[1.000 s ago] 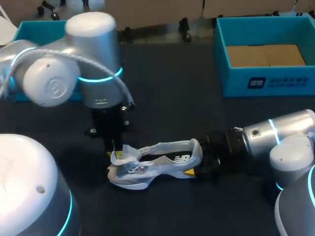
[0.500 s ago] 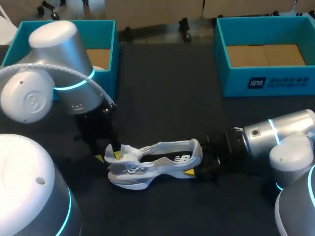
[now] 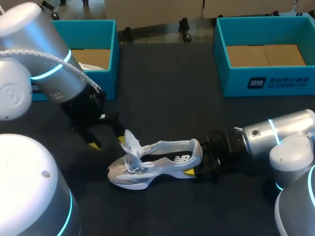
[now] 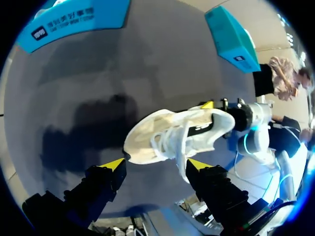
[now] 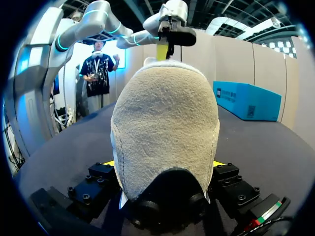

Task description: Take the shoe out of the shoebox, open the shoe tongue, remove and reinsert the insole, then place the shoe into the shoebox

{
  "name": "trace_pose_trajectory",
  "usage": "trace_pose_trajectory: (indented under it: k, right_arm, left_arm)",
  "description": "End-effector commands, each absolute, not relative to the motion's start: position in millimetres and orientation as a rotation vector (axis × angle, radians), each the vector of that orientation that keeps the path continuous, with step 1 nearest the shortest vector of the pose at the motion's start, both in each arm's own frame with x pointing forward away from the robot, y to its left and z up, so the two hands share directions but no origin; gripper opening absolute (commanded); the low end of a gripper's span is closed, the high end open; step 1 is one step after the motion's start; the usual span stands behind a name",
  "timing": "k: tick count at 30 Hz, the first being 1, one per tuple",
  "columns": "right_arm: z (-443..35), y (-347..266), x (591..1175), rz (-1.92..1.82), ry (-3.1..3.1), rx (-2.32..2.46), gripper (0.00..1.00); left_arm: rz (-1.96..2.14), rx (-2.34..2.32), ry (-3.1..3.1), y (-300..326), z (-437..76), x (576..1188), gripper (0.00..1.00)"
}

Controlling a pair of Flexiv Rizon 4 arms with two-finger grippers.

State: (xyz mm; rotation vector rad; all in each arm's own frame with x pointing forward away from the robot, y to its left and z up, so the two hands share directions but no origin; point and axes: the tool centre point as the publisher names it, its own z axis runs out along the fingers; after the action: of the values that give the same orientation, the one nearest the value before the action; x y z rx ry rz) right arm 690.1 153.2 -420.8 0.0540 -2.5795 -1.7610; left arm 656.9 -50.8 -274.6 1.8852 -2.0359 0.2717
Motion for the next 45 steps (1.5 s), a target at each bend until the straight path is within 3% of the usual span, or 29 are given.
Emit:
trace_pose_trajectory:
  k: [1, 4, 7, 9, 14, 15, 18, 31, 45]
  right_arm:
    - [-421, 155, 691, -1.757, -2.582, 0.052, 0.0]
    - [-421, 155, 691, -1.757, -2.582, 0.052, 0.0]
    - [-421, 155, 691, -1.757, -2.582, 0.052, 0.0]
    - [-421, 155, 691, -1.757, -2.582, 0.052, 0.0]
    - [-421, 155, 691, -1.757, -2.582, 0.052, 0.0]
    - [-421, 155, 691, -1.757, -2.582, 0.052, 0.0]
    - [-421, 155, 691, -1.757, -2.582, 0.052, 0.0]
    - [-421, 155, 691, -1.757, -2.582, 0.052, 0.0]
    - [-421, 155, 691, -1.757, -2.582, 0.052, 0.0]
  left_arm:
    - [0.287, 1.851, -2.102, -57, -247, 649, 0.77]
    - [0.265, 1.789, -2.18, -68, -233, 647, 0.81]
    - [0.236, 1.736, -2.272, -79, -223, 644, 0.71]
    - [0.189, 1.673, -2.348, -87, -216, 641, 0.59]
    - [0.121, 1.531, -2.451, -99, -201, 634, 0.46]
    - [0.089, 1.476, -2.479, -102, -197, 631, 0.39]
    - [0.014, 1.386, -2.568, -109, -192, 628, 0.0]
    - [-0.341, 0.863, -2.719, -124, -172, 624, 0.0]
    - [-0.331, 0.81, -2.738, -125, -176, 626, 0.0]
